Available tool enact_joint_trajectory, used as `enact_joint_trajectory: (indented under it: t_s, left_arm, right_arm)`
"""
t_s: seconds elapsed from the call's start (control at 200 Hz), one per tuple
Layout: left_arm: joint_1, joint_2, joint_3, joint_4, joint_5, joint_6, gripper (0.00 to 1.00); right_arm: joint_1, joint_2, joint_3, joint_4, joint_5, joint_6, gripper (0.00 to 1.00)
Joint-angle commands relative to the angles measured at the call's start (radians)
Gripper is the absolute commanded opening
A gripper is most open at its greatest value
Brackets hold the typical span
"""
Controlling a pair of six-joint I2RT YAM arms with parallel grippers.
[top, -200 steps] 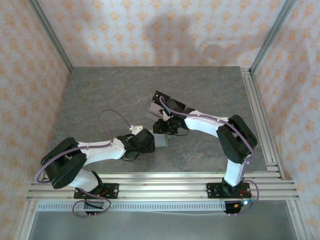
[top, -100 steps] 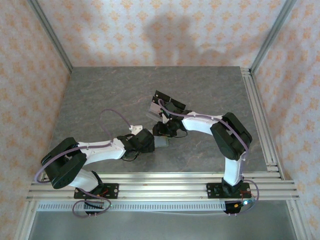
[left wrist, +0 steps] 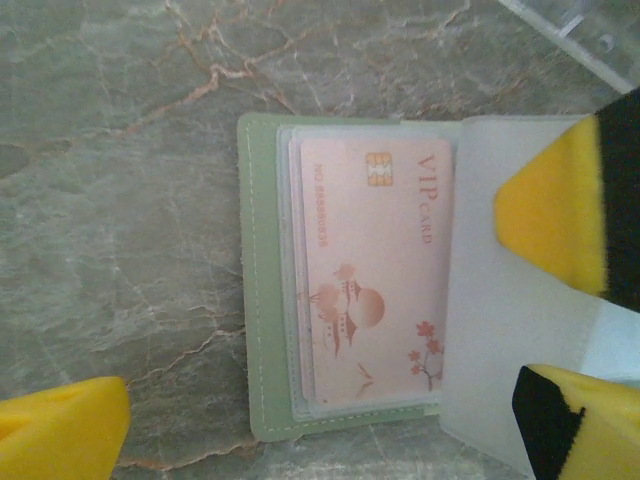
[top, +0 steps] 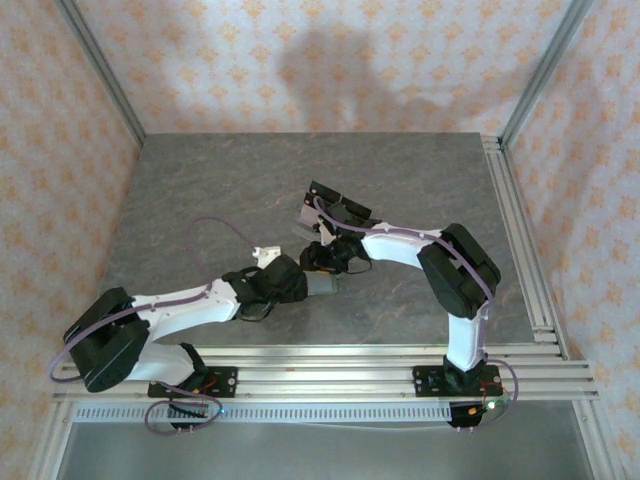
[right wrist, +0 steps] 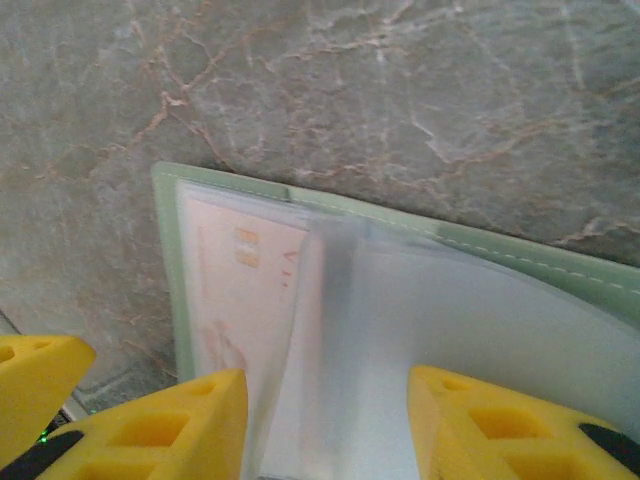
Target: Put the credit cards into the card holder
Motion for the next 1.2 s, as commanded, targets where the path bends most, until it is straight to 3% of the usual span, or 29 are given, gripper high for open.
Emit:
enact_joint_trajectory:
  t_s: [0.0, 0.44, 0.761, 0.981, 1.196]
  left_arm:
    - [-0.006, -0.072, 0.009, -0.085, -0.070, -0.006, 1.00]
    - [-0.004, -0.283, -0.039, -0.186, -0.133, -0.045, 1.00]
    - [-0.001, -0.295, -0.044, -0.210, -0.155, -0.070, 1.00]
    - [0.003, -0.264, -0.033, -0.226, -0.183, -0.094, 1.00]
    - [0.050, -0.149, 0.010, -0.236, -0.192, -0.107, 1.00]
  right_arm:
    - [0.014, 0.000, 0.046, -0.003, -0.010, 0.007, 0.46]
    - [0.069, 0.108, 0.194, -0.091, -0.005, -0.005, 0.46]
    - [0.085, 0.234, 0.315, -0.142, -0.052, -0.004, 0.46]
    - [0.065, 0.119, 0.359, -0.197, -0.053, -0.043, 0.46]
    - [-0.069, -0.045, 0.377, -0.347, 0.106, -0.158, 0.46]
